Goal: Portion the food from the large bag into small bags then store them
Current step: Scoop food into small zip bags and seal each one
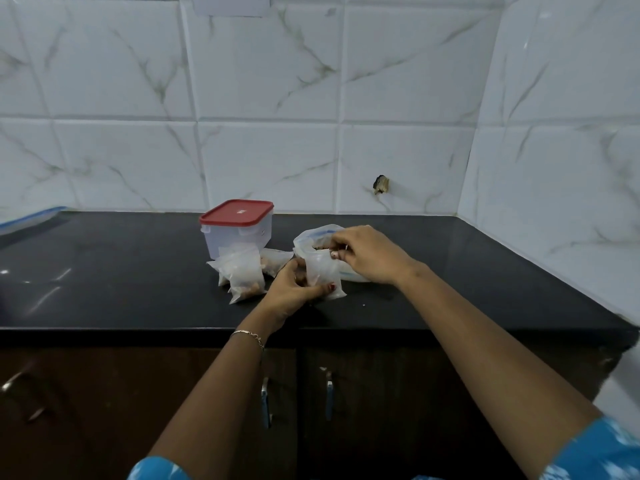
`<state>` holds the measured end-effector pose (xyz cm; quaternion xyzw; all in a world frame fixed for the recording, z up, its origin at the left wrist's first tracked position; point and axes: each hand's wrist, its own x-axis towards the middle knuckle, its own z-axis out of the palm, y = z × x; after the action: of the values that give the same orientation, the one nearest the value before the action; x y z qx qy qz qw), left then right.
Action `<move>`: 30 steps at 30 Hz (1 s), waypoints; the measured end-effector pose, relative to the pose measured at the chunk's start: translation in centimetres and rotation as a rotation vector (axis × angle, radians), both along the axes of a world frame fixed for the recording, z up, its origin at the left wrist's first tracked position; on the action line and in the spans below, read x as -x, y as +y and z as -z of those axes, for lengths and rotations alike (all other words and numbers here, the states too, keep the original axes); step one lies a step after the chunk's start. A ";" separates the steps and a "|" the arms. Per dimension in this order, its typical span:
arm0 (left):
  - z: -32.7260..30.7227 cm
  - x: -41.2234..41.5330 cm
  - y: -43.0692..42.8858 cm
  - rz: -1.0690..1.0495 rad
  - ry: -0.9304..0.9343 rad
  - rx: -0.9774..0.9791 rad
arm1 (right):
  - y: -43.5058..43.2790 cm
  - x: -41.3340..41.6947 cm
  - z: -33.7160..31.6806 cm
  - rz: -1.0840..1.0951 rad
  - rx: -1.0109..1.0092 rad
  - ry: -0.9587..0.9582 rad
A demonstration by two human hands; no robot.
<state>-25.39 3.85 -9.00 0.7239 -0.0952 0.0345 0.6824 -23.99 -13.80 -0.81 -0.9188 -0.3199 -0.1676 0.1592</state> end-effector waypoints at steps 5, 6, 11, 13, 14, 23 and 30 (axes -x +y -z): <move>0.3 -0.1 0.0 -0.005 -0.045 -0.125 | -0.1 0.1 1.1 0.058 -0.076 -0.094; 0.3 -0.1 0.0 -0.001 -0.046 -0.146 | -0.1 0.0 1.7 0.065 -0.198 -0.043; 0.2 0.1 0.0 -0.017 -0.049 -0.134 | 0.8 -0.3 5.7 0.117 -0.957 0.382; 0.2 0.1 0.0 -0.013 -0.058 -0.132 | 1.3 -0.3 6.8 0.134 -1.057 0.437; 0.3 0.1 0.0 -0.011 -0.061 -0.138 | 1.6 -0.3 7.0 0.121 -1.109 0.447; 0.3 -0.2 0.2 0.020 -0.045 -0.132 | 2.3 -0.5 8.4 0.048 -1.393 0.536; 0.2 -0.1 0.1 0.058 -0.010 -0.042 | 2.0 -0.7 8.6 0.022 -1.380 0.531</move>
<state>-25.28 3.97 -9.21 0.7348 -0.1204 0.0163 0.6673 -23.31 -11.79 -9.38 -0.6227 -0.0832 -0.1043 0.7710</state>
